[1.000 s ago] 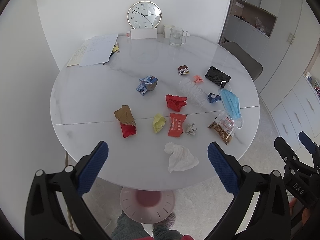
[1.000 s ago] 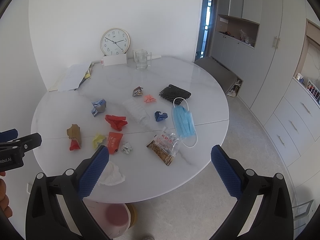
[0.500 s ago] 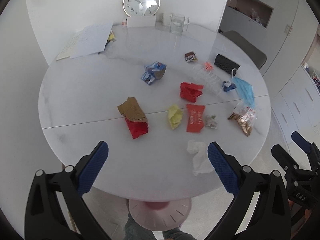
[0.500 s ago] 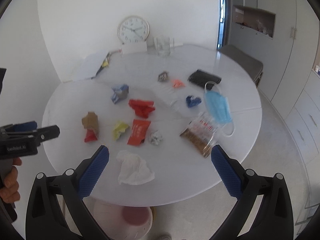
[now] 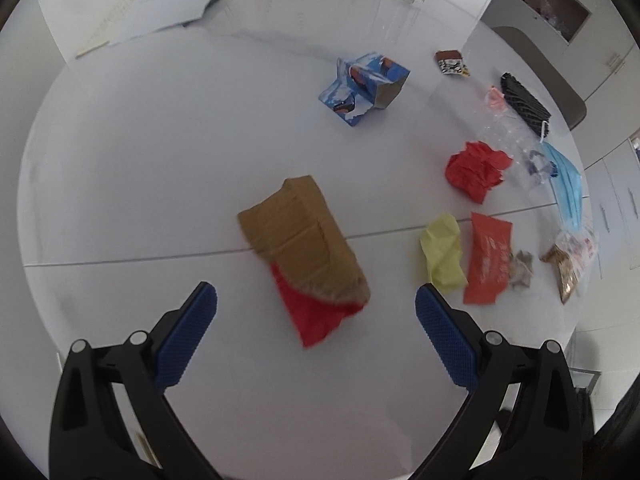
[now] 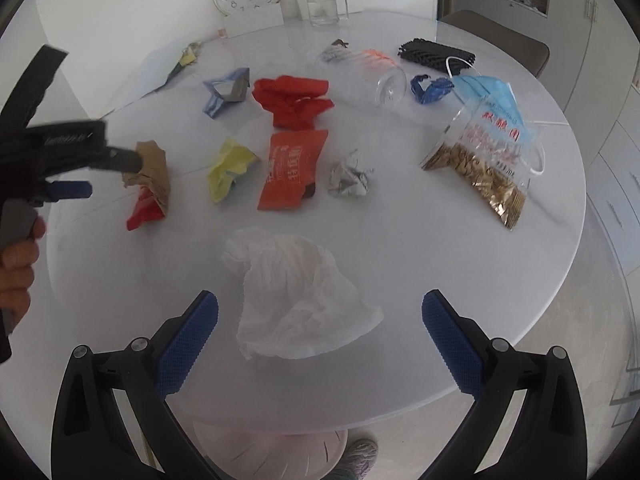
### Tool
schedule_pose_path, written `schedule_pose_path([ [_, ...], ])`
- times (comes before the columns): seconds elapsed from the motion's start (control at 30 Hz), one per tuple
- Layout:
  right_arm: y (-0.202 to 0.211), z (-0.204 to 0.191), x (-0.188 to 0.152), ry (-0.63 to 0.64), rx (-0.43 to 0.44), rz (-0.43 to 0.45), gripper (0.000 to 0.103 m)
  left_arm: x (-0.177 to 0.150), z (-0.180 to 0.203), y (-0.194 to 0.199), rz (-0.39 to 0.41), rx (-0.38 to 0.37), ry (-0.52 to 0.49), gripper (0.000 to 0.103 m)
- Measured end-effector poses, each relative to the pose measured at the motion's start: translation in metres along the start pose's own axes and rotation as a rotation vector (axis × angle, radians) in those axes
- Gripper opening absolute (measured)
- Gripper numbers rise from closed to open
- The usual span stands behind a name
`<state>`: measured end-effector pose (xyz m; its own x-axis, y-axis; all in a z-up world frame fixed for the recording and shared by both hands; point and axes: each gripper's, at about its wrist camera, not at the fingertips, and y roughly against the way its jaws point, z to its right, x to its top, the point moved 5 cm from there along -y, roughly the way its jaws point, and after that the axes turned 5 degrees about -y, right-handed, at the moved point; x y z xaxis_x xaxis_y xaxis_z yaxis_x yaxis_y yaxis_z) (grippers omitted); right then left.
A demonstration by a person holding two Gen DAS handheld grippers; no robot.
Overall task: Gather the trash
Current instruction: 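Grasp the brown paper bag with the left tool while the right tool grasps the white tissue, then drop the paper bag and tissue into the pink wastebasket with both tools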
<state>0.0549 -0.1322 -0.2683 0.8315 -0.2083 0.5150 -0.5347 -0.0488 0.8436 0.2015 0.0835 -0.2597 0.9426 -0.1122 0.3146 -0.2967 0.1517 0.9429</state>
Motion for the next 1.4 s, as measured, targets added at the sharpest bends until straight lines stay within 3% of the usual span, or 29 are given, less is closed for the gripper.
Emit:
schedule_pose_path([
  [0.13, -0.015, -0.001, -0.003, -0.03, -0.028, -0.012, 0.101, 0.013, 0.005, -0.029, -0.058, 0.013, -0.001, 0.095],
  [0.2, -0.021, -0.002, -0.001, -0.039, -0.036, -0.014, 0.101, 0.015, 0.007, -0.038, -0.071, 0.029, -0.007, 0.089],
  [0.27, -0.029, -0.005, 0.0, -0.042, -0.045, -0.022, 0.101, 0.014, 0.006, -0.043, -0.089, 0.035, -0.01, 0.066],
  [0.3, -0.033, -0.006, 0.0, -0.037, -0.047, -0.024, 0.101, 0.013, 0.005, -0.045, -0.094, 0.046, -0.01, 0.064],
  [0.33, -0.034, -0.007, 0.001, -0.033, -0.046, -0.023, 0.101, 0.014, 0.004, -0.042, -0.067, 0.057, -0.019, 0.056],
  [0.4, -0.036, -0.009, 0.002, -0.019, -0.047, -0.013, 0.095, 0.015, 0.003, -0.04, -0.06, 0.049, -0.03, 0.053],
  [0.5, -0.04, -0.013, 0.005, 0.006, -0.019, -0.009, 0.075, 0.015, -0.001, -0.034, -0.029, 0.049, -0.043, 0.051],
  [0.57, -0.039, -0.014, 0.007, 0.028, -0.017, 0.001, 0.052, 0.015, -0.004, -0.033, -0.013, 0.056, -0.061, 0.051],
  [0.67, -0.038, -0.015, 0.01, 0.038, 0.029, -0.014, 0.027, 0.009, -0.009, -0.02, 0.018, 0.044, -0.078, 0.05],
  [0.83, -0.026, -0.015, 0.011, 0.056, 0.074, -0.011, 0.023, -0.008, -0.014, 0.015, 0.069, 0.031, -0.128, 0.05],
  [1.07, 0.015, -0.017, 0.004, 0.118, 0.151, 0.003, 0.023, -0.071, 0.007, 0.075, 0.087, -0.023, -0.212, 0.05],
  [1.2, 0.05, -0.014, -0.008, 0.172, 0.188, 0.002, 0.023, -0.128, 0.032, 0.1, 0.039, -0.072, -0.255, 0.05],
  [1.4, 0.094, 0.0, -0.03, 0.204, 0.253, -0.012, 0.025, -0.199, 0.06, 0.093, -0.063, -0.083, -0.248, 0.051],
])
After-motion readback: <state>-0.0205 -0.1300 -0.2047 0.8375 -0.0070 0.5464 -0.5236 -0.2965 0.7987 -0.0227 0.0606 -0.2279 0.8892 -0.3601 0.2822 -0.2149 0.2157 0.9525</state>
